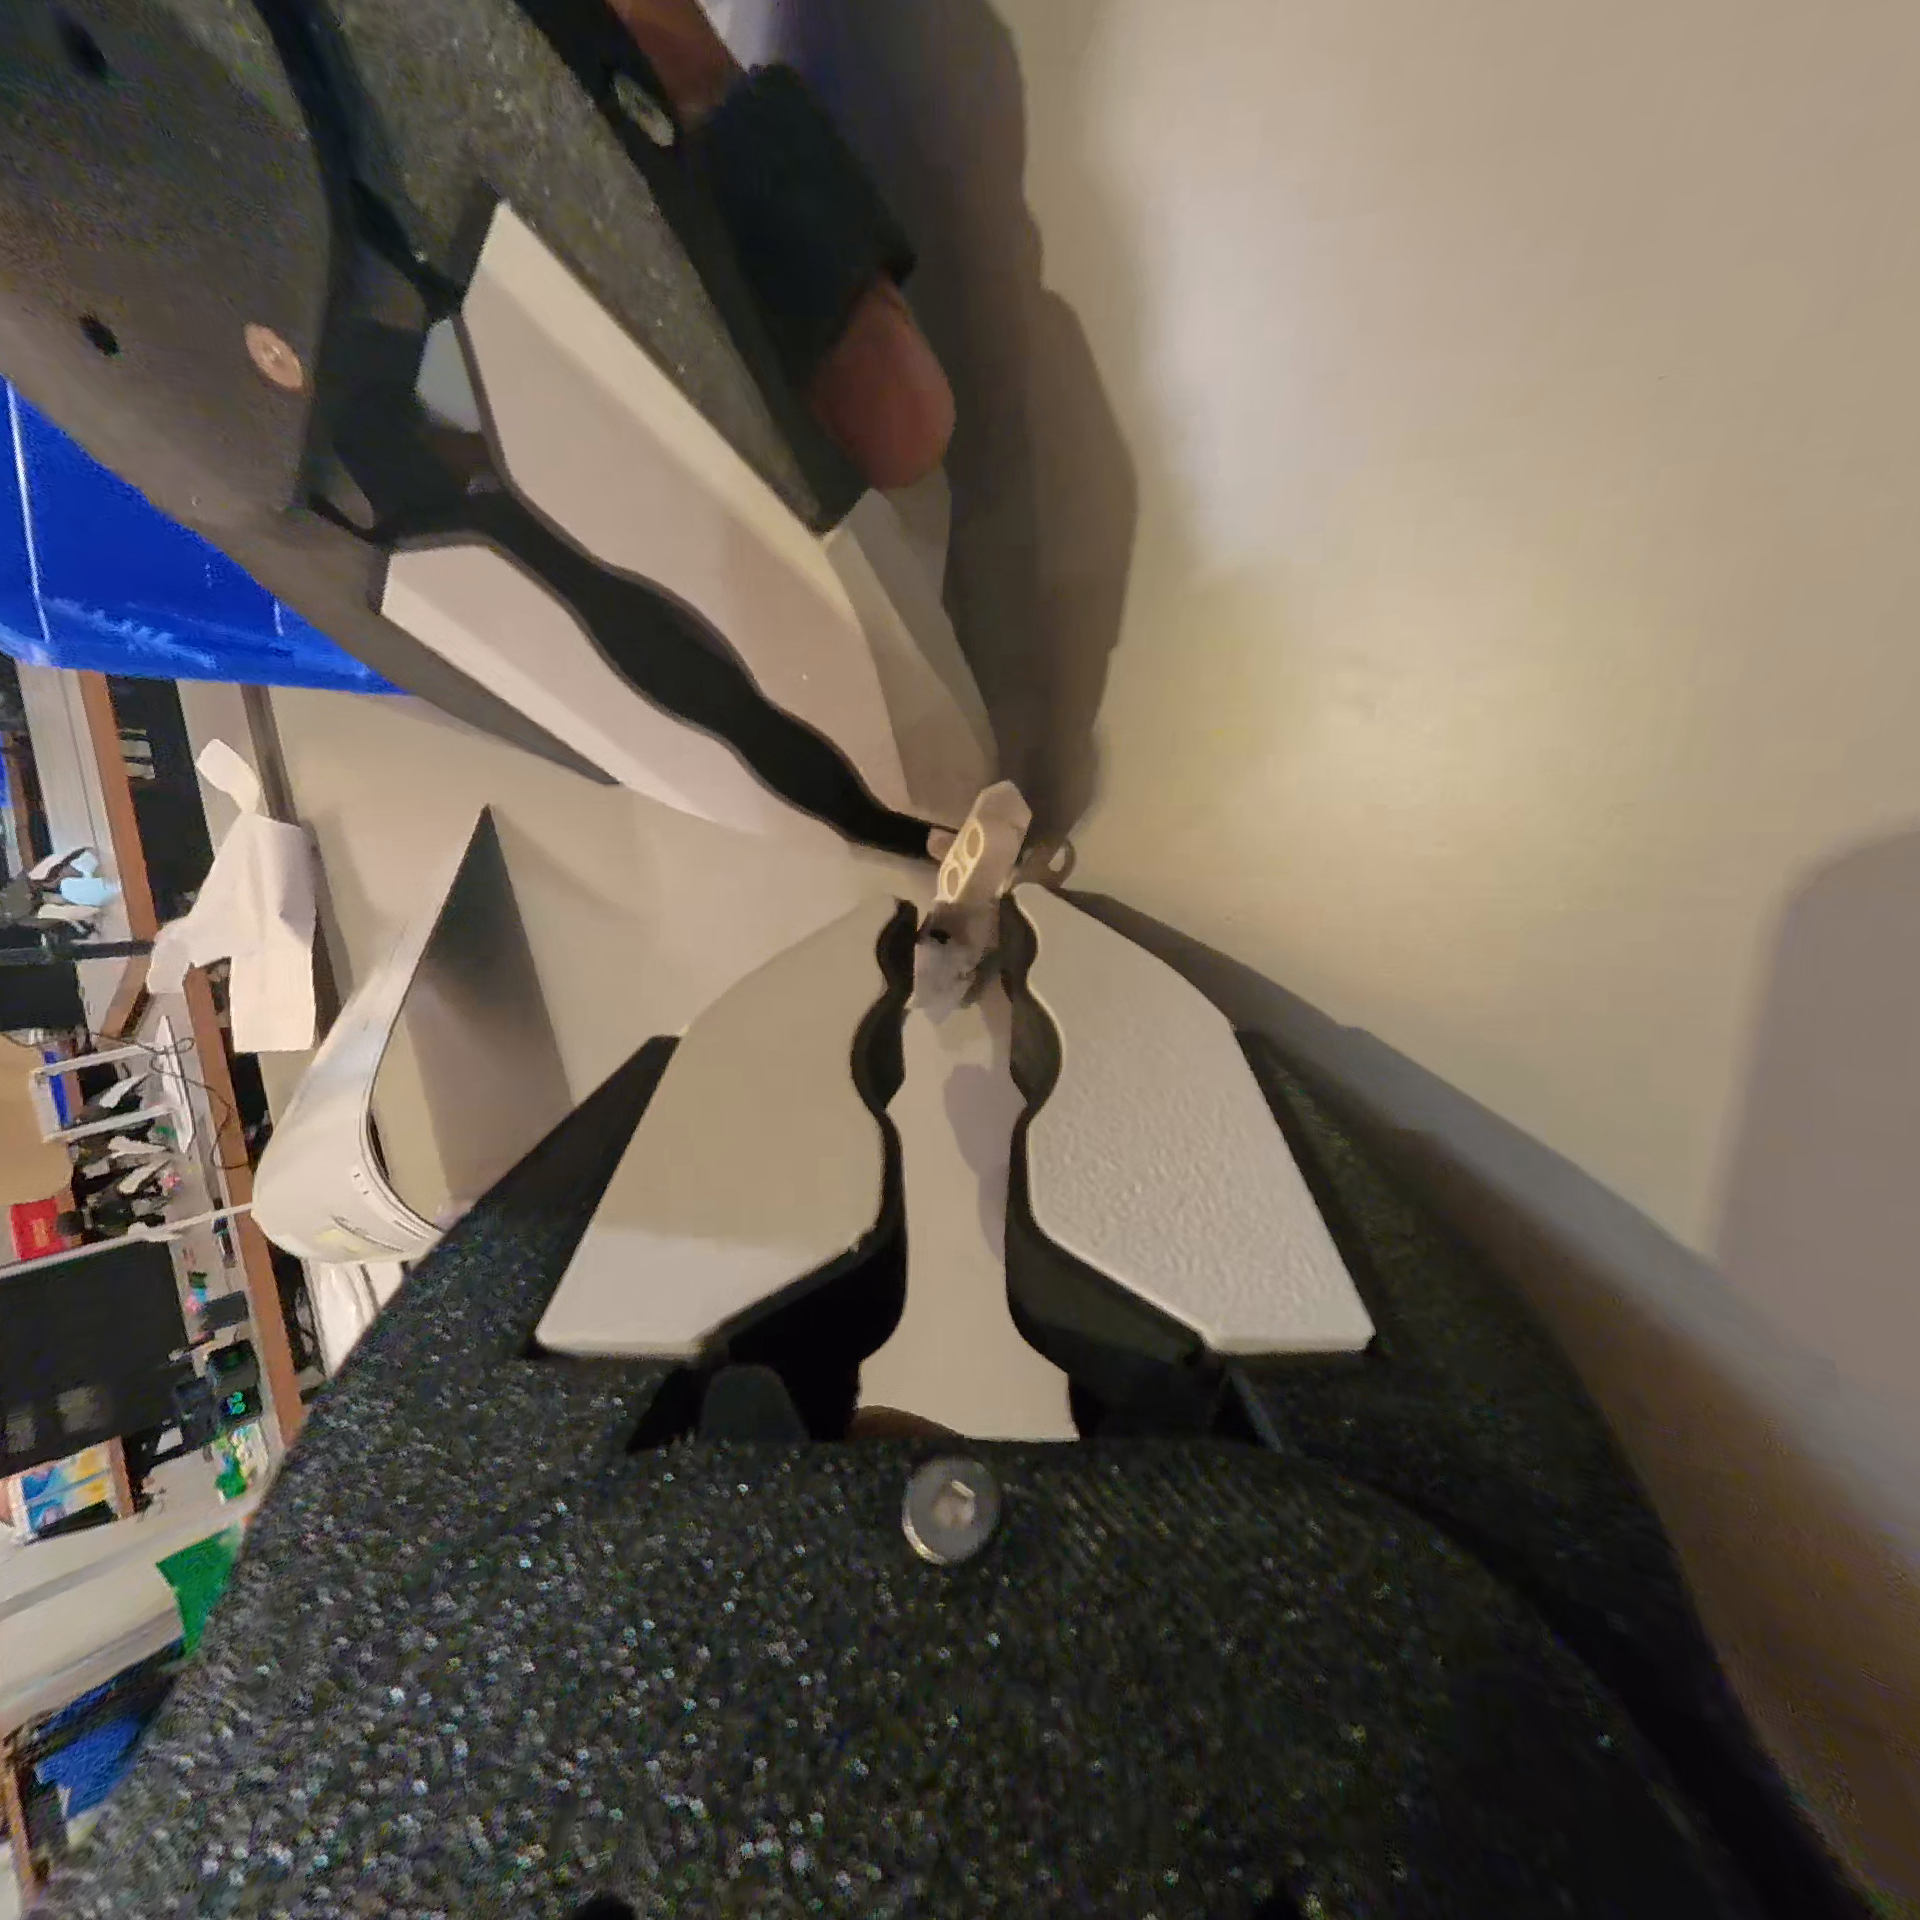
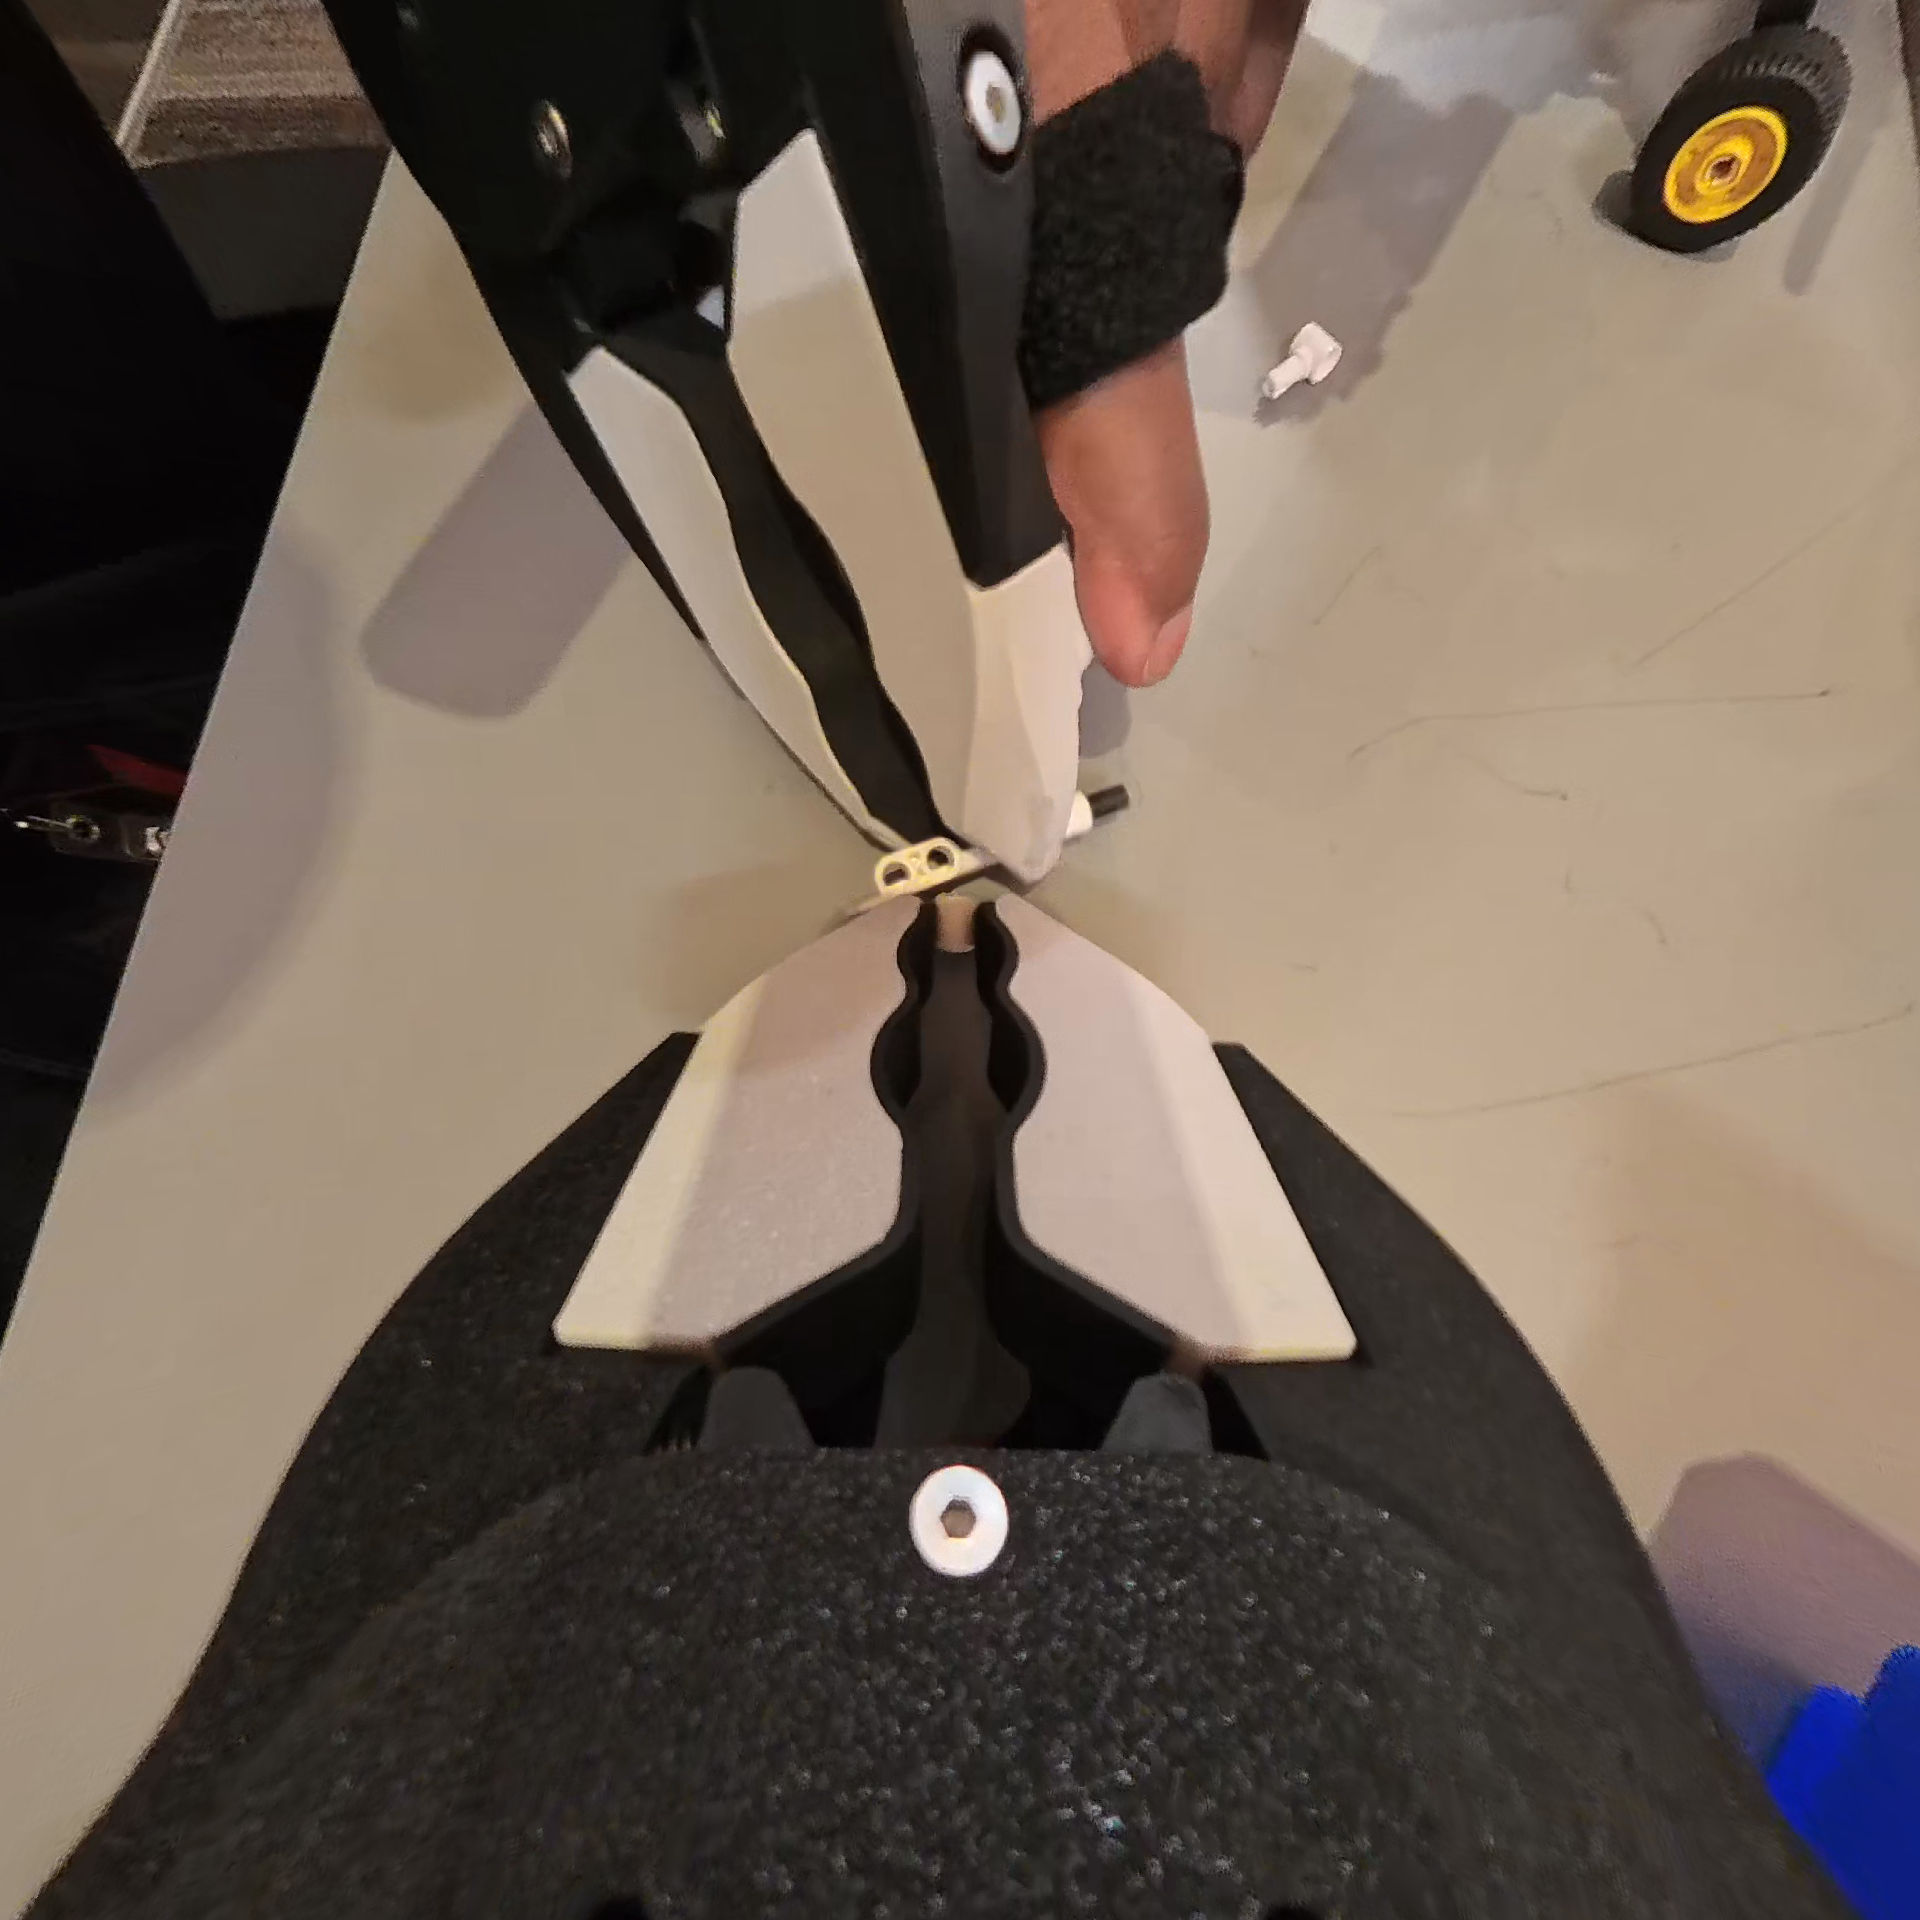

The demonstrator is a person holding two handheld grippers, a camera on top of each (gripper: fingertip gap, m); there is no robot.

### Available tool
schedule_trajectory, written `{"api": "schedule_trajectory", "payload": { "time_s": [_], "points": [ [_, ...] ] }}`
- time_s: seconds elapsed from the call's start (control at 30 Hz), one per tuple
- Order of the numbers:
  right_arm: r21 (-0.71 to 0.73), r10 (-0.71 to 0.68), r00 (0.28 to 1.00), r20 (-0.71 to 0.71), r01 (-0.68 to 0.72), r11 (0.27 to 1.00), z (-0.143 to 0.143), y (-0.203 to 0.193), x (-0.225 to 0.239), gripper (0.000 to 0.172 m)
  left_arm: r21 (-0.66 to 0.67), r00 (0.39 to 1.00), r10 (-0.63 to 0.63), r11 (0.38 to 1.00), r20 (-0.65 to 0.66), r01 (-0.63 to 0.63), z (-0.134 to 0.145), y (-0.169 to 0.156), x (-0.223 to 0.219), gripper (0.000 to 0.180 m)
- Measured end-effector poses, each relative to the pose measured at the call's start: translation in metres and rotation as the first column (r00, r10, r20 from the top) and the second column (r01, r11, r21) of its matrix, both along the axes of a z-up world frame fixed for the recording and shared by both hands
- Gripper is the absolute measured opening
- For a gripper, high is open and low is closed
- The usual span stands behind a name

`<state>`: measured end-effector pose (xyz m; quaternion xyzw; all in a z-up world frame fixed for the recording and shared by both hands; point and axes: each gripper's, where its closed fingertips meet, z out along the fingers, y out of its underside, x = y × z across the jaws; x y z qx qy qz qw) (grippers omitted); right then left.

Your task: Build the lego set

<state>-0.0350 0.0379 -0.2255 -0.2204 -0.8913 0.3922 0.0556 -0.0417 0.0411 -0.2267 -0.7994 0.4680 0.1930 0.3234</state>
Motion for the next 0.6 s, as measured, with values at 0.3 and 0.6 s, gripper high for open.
{"api": "schedule_trajectory", "payload": {
  "time_s": [0.3, 0.6],
  "points": [
    [-0.032, -0.090, 0.992, 0.089, 0.093, 0.995, 0.002, 0.007, 0.004, 0.007, 0.041, 0.989, 0.141, 0.989, 0.035, -0.142, 0.002, 0.000, -0.003, 0.015],
    [-0.088, -0.177, 0.978, 0.115, 0.188, 0.978, 0.010, 0.008, -0.002, 0.007, 0.106, 0.966, 0.259, 0.961, -0.013, -0.256, 0.004, 0.001, -0.017, 0.014]
  ]
}}
